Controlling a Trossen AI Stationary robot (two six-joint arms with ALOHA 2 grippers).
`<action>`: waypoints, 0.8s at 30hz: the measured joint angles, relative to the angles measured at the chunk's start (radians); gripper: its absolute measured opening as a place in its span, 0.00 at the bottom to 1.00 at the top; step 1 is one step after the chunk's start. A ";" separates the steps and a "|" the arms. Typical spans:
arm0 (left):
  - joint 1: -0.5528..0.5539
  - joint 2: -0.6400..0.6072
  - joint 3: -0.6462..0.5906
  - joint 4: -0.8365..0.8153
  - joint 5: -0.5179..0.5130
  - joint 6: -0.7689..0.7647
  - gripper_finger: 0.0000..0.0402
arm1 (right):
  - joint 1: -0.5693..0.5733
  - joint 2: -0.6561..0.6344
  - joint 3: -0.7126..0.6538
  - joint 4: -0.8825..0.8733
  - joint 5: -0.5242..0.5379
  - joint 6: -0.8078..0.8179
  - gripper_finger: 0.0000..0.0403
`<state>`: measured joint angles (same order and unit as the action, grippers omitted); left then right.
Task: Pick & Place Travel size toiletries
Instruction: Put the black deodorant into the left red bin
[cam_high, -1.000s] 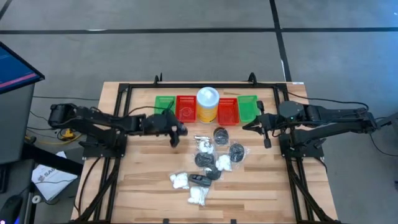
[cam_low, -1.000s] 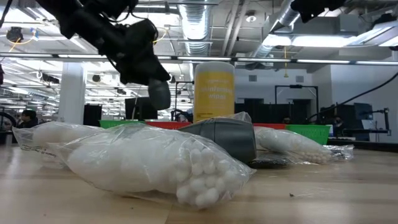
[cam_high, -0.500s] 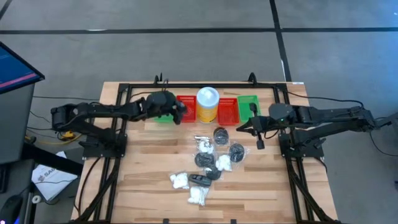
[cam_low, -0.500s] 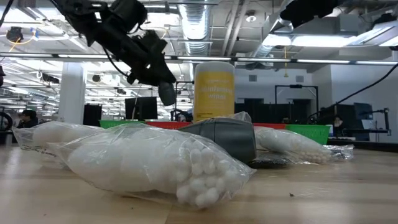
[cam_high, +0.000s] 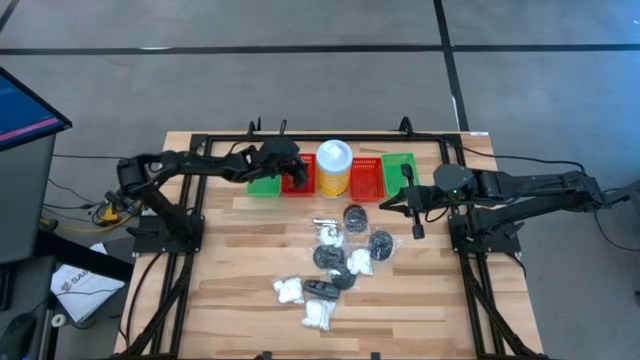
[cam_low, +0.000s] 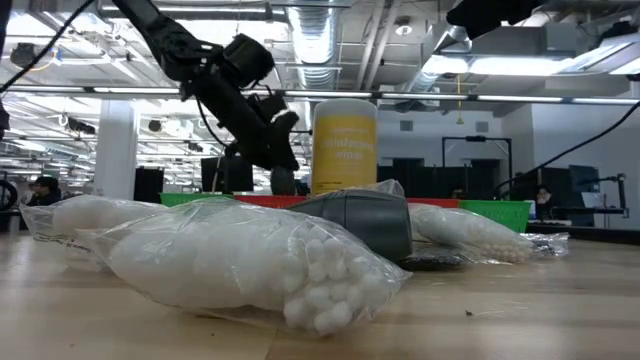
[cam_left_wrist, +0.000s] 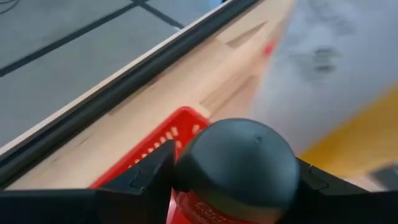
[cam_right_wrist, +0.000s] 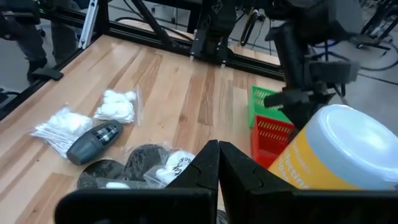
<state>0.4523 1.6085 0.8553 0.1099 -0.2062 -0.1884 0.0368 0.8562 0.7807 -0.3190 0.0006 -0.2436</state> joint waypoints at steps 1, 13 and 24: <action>0.006 0.008 0.002 -0.003 -0.001 0.000 0.47 | 0.000 0.000 0.000 0.000 0.000 0.000 0.00; 0.031 0.071 0.004 -0.004 -0.003 -0.001 0.47 | 0.000 0.000 0.000 -0.001 0.000 -0.002 0.00; 0.032 0.071 0.004 0.005 -0.028 0.000 0.76 | 0.000 0.000 0.000 -0.002 0.000 -0.002 0.00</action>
<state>0.4839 1.6794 0.8593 0.1150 -0.2337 -0.1883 0.0372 0.8562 0.7807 -0.3206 0.0006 -0.2455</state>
